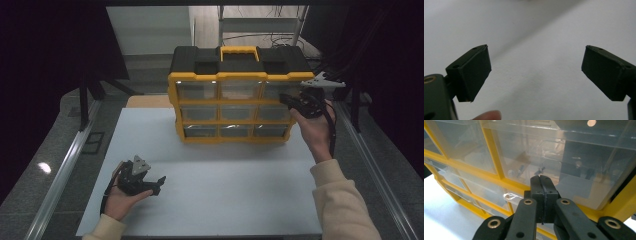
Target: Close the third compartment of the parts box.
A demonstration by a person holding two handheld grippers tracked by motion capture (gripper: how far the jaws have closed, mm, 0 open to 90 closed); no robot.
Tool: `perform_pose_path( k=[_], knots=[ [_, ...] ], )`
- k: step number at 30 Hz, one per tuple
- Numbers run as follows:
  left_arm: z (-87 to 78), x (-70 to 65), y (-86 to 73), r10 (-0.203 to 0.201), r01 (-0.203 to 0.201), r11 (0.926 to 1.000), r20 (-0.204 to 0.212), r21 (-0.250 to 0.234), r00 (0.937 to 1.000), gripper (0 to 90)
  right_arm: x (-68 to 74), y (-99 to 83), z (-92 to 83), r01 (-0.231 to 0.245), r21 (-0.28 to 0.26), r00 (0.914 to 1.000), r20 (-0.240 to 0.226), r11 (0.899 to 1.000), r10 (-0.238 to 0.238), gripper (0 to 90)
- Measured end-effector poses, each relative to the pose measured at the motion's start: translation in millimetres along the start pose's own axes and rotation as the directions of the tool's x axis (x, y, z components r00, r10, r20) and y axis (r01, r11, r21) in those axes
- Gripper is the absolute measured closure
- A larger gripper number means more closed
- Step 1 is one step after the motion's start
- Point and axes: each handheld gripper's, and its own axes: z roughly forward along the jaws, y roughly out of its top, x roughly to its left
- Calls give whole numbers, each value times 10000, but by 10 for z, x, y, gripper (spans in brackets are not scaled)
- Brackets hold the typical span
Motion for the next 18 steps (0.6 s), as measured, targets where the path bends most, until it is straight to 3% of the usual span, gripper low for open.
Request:
perform_pose_path(
  k=[11,18],
  knots=[
    [-14,4,15,-193,194,9997,24,-133,9998,96,43,-63,-81,74,-209,9997,-211,9998,-78,892],
    [-4,-1,15,-90,90,9999,40,-106,10000,96,125,-172,-176,199,-244,9984,-523,9995,-212,889]
  ],
)
